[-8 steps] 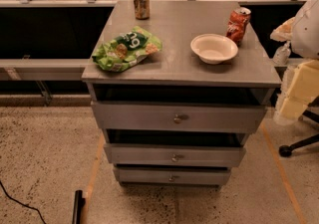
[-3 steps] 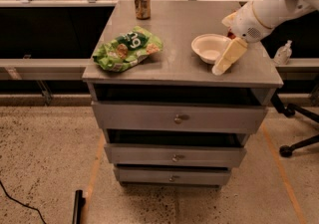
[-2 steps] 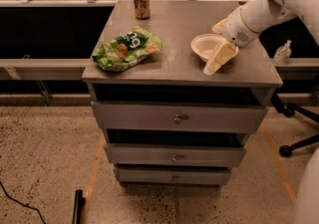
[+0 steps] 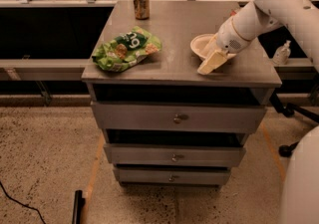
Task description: Move paper bowl near green rice chip bag
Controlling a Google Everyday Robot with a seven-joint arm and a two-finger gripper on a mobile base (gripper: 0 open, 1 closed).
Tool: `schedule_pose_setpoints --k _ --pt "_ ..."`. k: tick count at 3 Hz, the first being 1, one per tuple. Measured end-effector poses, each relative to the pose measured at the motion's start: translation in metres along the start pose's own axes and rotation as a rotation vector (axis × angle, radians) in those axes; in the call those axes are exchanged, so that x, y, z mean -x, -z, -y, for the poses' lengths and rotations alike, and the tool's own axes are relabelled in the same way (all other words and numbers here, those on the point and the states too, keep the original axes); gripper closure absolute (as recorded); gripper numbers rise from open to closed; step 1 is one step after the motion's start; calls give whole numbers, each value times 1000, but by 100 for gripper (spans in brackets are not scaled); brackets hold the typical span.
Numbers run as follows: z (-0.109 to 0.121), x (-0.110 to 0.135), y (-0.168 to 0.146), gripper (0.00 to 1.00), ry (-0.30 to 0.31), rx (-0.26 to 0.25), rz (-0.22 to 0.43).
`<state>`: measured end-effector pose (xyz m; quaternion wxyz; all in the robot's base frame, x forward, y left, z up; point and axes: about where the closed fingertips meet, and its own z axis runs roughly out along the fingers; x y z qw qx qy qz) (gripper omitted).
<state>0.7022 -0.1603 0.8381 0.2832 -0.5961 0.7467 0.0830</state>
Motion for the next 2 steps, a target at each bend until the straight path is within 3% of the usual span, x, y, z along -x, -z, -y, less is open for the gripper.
schedule_pose_setpoints --k 1,2 --pt "1 3 4 83 0 0 0" --pt "-14 63 11 100 176 30 75"
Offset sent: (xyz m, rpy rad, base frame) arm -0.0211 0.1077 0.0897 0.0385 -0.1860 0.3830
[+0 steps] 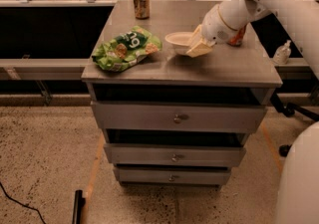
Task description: Move paper bowl near green rice chip bag
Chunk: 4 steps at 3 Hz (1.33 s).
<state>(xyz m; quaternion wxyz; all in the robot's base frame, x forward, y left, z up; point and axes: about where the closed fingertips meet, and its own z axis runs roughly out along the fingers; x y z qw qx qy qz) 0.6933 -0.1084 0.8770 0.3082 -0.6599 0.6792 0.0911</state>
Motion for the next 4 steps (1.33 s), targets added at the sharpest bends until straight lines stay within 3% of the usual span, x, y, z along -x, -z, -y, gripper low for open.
schedule_pose_setpoints --k 1,2,3,4 --pt "-11 43 -3 100 128 35 50" --pt "-18 64 -14 84 193 67 61" --pt "-19 59 -36 52 180 113 18" --pt "-17 52 -44 29 157 121 -14"
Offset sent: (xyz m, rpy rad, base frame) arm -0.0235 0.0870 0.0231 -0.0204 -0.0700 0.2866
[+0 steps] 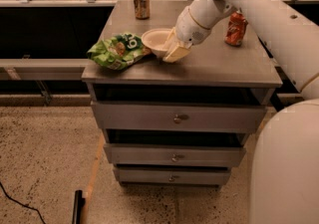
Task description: Move paper bowl near green rice chip bag
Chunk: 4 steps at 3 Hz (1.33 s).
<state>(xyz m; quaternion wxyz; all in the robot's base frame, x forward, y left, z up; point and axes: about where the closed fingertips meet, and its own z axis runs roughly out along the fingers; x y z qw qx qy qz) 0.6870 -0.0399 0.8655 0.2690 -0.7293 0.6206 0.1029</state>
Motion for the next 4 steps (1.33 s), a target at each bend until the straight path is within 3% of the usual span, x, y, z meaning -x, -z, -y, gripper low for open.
schedule_pose_setpoints --k 1,2,4 --pt "2 -9 -3 6 -23 0 -28" --pt "2 -16 -4 0 -41 -3 -45" --pt "5 -26 4 0 -72 -17 -52"
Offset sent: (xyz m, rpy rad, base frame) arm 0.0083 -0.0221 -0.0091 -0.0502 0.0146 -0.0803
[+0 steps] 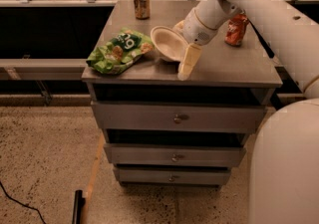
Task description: Move paper bowl near green rice chip bag
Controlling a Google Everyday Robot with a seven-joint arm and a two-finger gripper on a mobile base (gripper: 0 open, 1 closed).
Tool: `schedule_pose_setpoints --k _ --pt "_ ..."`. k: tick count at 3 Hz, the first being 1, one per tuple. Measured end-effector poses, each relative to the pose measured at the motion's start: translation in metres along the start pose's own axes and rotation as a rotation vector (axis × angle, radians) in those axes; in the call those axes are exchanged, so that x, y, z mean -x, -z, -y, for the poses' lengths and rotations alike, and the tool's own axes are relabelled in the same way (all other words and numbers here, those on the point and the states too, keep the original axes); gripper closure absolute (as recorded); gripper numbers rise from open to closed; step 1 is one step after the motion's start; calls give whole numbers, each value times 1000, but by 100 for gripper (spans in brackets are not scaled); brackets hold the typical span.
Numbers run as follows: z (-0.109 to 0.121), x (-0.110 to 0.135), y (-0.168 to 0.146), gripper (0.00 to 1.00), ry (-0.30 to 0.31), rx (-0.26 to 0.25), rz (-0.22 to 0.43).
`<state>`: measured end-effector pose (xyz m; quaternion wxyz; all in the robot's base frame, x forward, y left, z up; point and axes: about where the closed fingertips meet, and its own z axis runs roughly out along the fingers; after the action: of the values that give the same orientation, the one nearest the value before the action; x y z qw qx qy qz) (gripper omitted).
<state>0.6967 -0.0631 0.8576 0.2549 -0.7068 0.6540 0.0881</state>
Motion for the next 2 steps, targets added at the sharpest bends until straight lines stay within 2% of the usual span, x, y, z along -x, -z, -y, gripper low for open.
schedule_pose_setpoints --k 1,2 --pt "3 -29 49 0 -55 -49 34" --pt "-1 -63 135 0 -98 -189 51"
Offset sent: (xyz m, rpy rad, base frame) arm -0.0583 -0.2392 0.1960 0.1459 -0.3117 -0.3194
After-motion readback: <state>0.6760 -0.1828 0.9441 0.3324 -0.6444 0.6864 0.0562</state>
